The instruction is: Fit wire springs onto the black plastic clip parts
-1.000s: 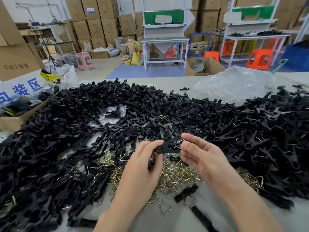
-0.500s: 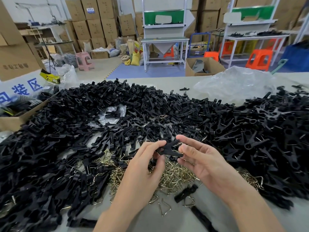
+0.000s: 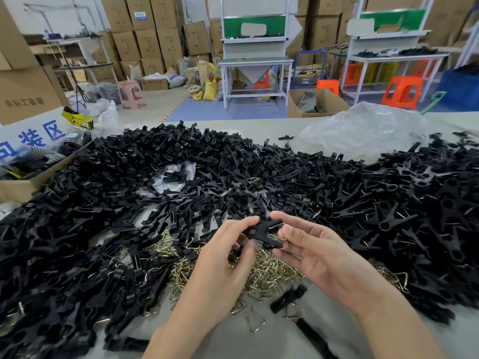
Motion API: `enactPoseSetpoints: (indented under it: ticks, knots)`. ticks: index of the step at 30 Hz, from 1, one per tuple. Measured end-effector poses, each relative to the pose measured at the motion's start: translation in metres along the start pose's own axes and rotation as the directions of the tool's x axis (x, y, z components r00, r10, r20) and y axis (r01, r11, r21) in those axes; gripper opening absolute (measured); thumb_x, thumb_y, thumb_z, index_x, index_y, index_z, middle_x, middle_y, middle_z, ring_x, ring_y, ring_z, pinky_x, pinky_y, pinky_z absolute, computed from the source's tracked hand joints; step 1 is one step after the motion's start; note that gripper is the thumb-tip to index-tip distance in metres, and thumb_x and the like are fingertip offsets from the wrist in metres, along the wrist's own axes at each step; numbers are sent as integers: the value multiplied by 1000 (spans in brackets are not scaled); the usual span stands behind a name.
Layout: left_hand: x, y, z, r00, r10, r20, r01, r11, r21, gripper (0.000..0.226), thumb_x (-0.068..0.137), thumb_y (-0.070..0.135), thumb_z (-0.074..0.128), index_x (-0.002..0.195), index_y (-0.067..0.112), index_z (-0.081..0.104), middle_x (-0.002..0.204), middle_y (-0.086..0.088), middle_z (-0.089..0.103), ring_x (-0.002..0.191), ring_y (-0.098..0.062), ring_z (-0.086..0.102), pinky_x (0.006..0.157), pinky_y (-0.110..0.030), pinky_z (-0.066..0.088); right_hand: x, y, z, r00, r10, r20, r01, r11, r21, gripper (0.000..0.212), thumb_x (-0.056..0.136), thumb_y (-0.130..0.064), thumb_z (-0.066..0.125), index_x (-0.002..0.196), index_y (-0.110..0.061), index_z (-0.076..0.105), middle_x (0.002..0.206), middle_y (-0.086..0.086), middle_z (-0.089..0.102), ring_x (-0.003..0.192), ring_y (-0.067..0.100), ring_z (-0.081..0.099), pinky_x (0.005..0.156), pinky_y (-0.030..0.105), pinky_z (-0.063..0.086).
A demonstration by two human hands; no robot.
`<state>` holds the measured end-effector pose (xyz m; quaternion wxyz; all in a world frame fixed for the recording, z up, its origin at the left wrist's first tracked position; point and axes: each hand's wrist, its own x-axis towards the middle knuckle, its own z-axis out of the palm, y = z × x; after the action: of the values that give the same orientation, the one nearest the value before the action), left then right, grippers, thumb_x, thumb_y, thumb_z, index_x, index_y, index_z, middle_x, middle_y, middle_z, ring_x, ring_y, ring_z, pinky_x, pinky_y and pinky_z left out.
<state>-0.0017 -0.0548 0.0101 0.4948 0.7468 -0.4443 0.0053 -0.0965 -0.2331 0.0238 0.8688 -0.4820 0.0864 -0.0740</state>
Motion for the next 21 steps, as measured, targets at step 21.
enactPoseSetpoints:
  ticks: [21]
  knots:
    - [-2,-1,-1,1000,-11,16,9,997,81,34,100,36,48,133,40,53,117,27,56,107,0,57,82,-6,41,-2,-1,-10,1000,-6,-18,2,984,-180,54,70,-28,90,121,-19,75,73,-1,65,75,10,66,88,29,57]
